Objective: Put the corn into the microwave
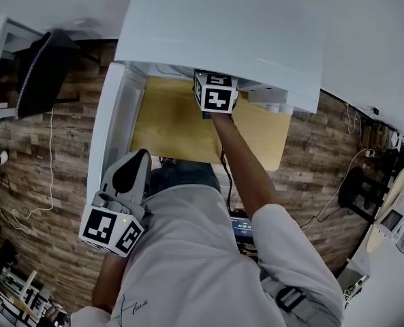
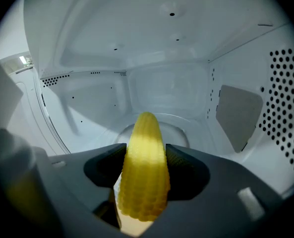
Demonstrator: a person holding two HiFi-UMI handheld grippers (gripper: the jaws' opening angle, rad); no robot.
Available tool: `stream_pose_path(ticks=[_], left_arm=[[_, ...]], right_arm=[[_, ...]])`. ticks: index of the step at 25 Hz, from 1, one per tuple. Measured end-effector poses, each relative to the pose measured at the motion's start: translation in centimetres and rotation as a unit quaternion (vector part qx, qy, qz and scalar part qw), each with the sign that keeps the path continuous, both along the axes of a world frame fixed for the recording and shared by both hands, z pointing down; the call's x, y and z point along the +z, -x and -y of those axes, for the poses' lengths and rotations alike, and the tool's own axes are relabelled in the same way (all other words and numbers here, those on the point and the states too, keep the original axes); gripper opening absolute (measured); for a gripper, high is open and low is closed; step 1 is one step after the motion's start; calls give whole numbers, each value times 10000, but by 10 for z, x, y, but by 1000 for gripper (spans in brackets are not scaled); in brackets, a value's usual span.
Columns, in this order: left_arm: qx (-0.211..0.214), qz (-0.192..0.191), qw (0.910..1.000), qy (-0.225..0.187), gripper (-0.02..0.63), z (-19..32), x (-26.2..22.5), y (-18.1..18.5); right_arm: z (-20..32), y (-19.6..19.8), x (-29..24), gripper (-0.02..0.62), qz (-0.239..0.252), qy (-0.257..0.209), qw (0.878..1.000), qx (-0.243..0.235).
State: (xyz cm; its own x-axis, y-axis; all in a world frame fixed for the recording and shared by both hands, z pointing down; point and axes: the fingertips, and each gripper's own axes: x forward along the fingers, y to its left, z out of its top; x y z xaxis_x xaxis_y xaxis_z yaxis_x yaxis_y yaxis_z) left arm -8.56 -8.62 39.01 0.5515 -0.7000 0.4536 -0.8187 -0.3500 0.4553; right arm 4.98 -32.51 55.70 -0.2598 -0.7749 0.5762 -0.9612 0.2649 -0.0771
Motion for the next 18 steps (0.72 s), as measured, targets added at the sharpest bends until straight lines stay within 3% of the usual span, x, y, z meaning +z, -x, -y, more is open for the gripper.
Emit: stream_pose_path(ticks=[18], left_arm=[[-14, 51, 10000, 44, -12, -2, 1, 1]], right_arm=[[9, -6, 5, 262, -625, -202, 9977, 193]])
